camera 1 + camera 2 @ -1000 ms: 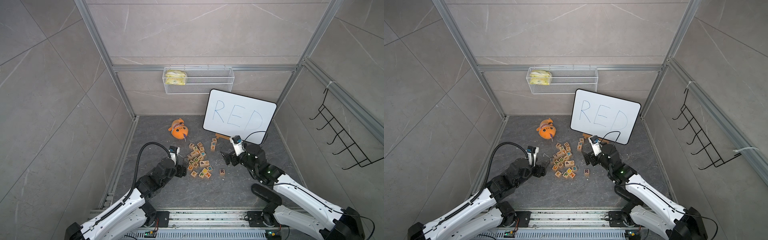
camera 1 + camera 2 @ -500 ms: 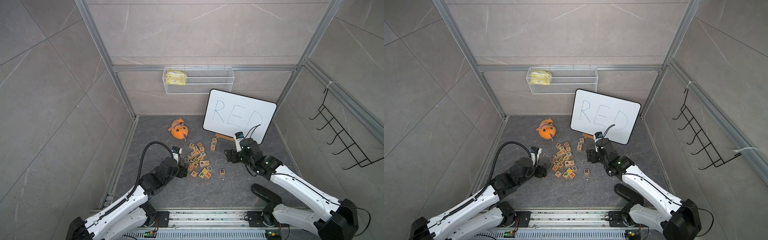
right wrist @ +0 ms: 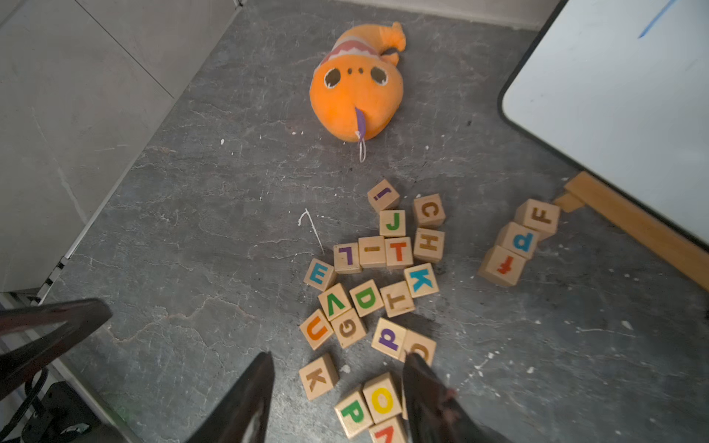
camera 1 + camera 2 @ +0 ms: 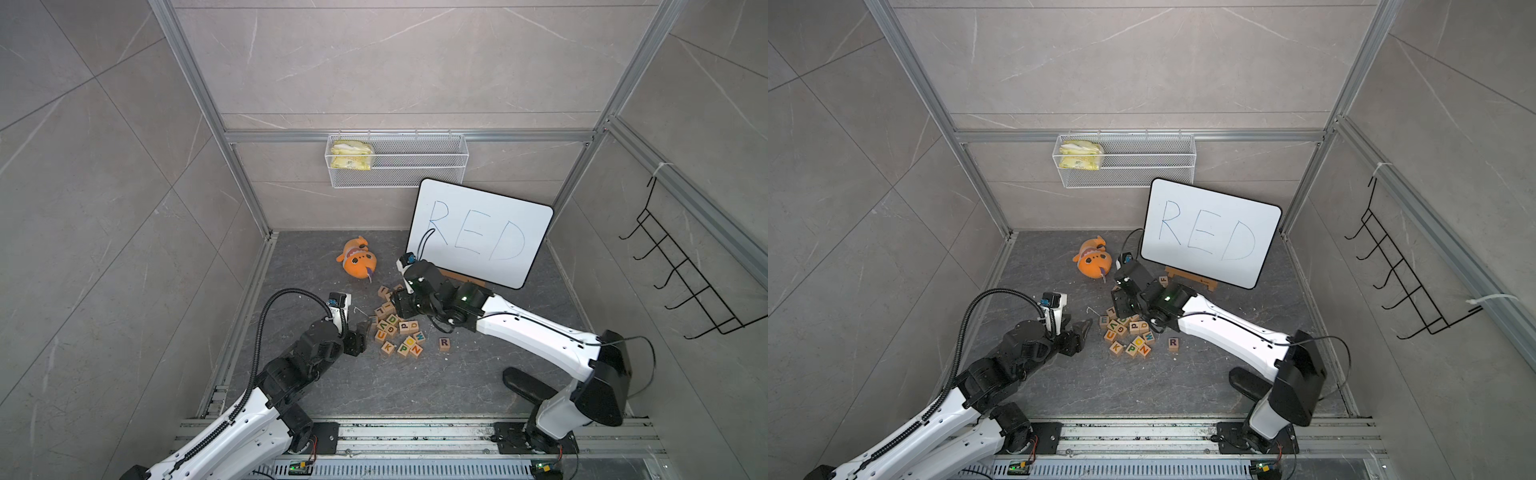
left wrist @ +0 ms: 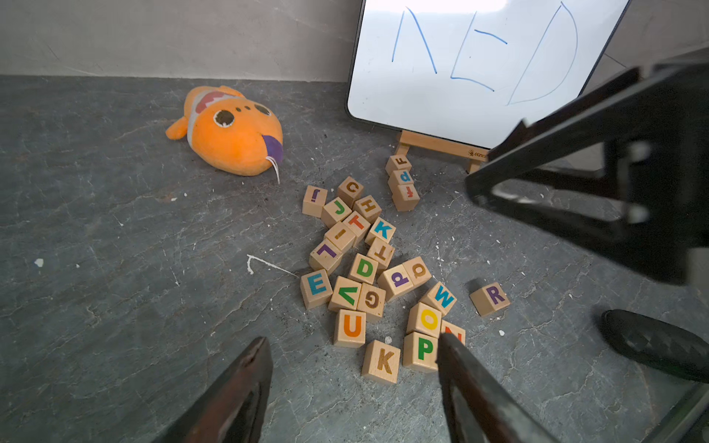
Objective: Assemble the uppercase word "red" with letter blocks
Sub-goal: Pick up the letter block from the center of the board.
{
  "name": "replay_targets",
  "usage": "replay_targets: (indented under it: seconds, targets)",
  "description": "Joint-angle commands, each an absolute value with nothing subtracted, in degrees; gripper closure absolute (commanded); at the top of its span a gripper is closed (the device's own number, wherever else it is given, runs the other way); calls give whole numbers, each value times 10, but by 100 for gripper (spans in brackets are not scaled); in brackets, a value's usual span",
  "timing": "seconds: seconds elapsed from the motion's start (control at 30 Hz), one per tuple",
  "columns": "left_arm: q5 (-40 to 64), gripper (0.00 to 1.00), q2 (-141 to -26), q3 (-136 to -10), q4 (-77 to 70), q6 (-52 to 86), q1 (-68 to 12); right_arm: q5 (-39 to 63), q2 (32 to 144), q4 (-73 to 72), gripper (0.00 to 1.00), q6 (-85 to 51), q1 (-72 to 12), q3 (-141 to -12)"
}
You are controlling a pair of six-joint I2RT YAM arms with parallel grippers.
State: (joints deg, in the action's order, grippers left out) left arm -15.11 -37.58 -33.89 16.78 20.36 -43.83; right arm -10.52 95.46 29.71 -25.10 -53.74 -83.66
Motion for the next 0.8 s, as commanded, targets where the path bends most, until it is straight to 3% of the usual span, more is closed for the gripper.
replay_targets:
  seconds: [0.0,0.2,0.77]
  targets:
    - [-168,32,-374,-353,183,206,-437,-115,1015,298,51,-284,-550,-870]
    - [-196,33,-372,-359,220,234,-437,-83,1126,294,62,-311,-555,-937]
    - [-206,31,-320,-320,261,260,-437,-119,1280,364,61,-345,-572,-1062]
